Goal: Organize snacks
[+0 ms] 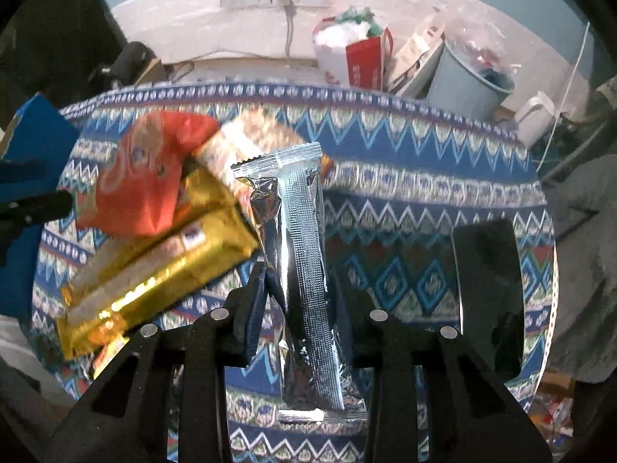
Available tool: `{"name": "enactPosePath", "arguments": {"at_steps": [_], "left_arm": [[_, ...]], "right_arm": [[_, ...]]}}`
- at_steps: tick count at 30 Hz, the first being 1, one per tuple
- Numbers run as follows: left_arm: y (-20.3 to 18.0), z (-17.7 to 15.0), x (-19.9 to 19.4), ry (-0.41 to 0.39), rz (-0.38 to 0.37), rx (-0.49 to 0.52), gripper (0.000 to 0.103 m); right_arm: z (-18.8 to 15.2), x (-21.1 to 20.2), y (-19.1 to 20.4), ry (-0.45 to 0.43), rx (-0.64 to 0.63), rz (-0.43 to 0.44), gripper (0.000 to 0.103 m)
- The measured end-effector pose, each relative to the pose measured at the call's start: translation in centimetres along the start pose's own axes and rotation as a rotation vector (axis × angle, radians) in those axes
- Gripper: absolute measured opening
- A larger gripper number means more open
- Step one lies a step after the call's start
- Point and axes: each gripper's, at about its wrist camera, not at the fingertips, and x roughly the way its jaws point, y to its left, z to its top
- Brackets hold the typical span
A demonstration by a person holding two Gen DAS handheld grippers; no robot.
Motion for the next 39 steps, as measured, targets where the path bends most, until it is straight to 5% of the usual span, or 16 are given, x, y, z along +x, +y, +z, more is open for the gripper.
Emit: {"name": "enactPosePath", "arguments": {"at_steps": [4,16,27,29,31,34,39], "left_arm": [[-0.6,1.3,1.3,0.015,-0.044,-0.044,0.087],[-0.8,4.3,5.4,0.068,-0.026,-0.133,0.087],[-0.3,3.1,8.9,0.172,-0.034,-0.107,0.086],[0.1,2.9,8.8,0.163,-0.069,-0.118,0.077],[0.4,2.7,8.7,0.16,-0.08,-0.121,0.052],[0.7,2.5,8.3,0.144,-0.075,-0.101,0.037],[0.7,2.1,7.1,0.117,-0.046,-0.05,0.034]], "right_arm": [[1.7,0.4,0.1,-0.021,0.003,0.0,0.032],[4.8,1.2,-0.8,-0.061,0.019,-0.008,0.032],[5.6,2.3,-1.0,-0.048,0.019,0.027,0.032],[5.6,2.5,-1.0,-0.044,0.022,0.029,0.032],[5.6,2.4,-0.9,-0.044,0.017,0.037,0.032],[5.7,2.3,-0.5,-0.048,0.009,0.038,0.032],[5.9,1.8,0.1,-0.054,-0.011,0.042,0.032]]}}
